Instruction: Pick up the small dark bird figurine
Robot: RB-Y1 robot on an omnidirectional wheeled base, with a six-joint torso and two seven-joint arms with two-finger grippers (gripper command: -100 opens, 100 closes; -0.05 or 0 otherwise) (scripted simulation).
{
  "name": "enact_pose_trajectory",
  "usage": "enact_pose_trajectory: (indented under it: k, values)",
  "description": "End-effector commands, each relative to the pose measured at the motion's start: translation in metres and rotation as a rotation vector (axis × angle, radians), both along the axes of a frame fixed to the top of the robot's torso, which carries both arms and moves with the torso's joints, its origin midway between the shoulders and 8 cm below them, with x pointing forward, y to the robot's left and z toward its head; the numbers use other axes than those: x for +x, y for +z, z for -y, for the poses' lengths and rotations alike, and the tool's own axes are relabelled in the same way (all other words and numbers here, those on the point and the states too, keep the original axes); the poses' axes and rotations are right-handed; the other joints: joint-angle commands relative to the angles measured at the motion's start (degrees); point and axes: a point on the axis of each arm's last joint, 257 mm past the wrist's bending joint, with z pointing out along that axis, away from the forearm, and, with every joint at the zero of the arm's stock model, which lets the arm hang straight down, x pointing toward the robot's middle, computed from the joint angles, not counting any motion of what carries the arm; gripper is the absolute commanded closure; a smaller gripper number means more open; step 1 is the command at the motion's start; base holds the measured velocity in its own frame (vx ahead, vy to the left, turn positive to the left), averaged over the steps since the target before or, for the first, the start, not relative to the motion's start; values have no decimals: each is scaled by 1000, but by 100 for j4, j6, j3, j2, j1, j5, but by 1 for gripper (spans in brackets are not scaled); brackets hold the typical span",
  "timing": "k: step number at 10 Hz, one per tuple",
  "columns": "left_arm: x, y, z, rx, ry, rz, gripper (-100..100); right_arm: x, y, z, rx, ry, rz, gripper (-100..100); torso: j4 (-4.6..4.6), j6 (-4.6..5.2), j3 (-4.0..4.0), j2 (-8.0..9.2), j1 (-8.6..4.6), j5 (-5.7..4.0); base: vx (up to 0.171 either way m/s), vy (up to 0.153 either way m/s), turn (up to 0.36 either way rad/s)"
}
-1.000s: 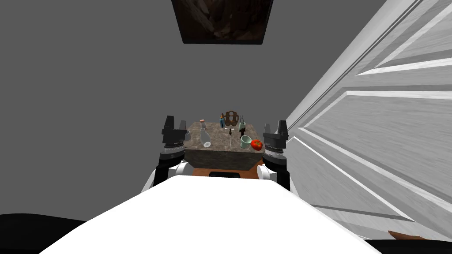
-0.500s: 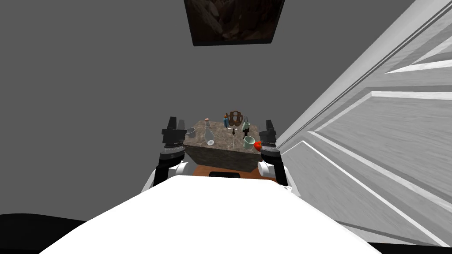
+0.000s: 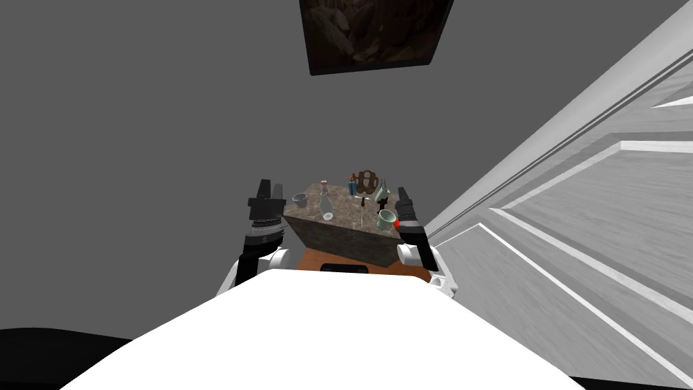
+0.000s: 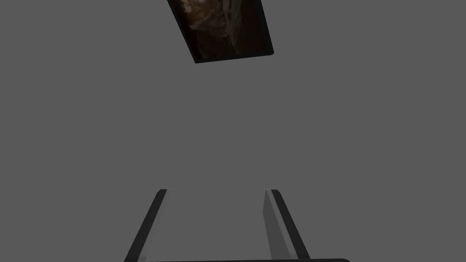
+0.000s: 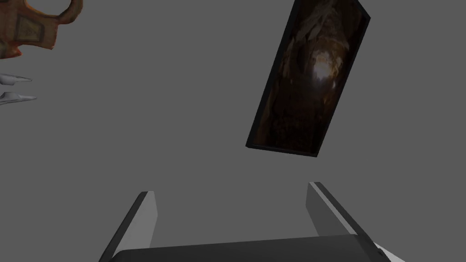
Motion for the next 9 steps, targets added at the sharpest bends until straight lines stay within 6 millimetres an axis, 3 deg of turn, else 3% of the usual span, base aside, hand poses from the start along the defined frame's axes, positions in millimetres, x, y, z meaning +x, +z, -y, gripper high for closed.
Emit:
enact_pose_trajectory:
  k: [1,6,9]
  values:
    - [0,0,0,0,0,0,0,18,-14,10,-50,-27,-54,-100,0,0,0,0,0,0,-21,3,205]
    - [0,0,0,0,0,0,0,52,-46,33,-141,-87,-179,-100,0,-3,0,-1,2,1,-20,3,146]
    - [0,0,0,0,0,0,0,81,-64,59,-237,-145,-264,-100,0,2,-1,-2,4,1,-22,11,170]
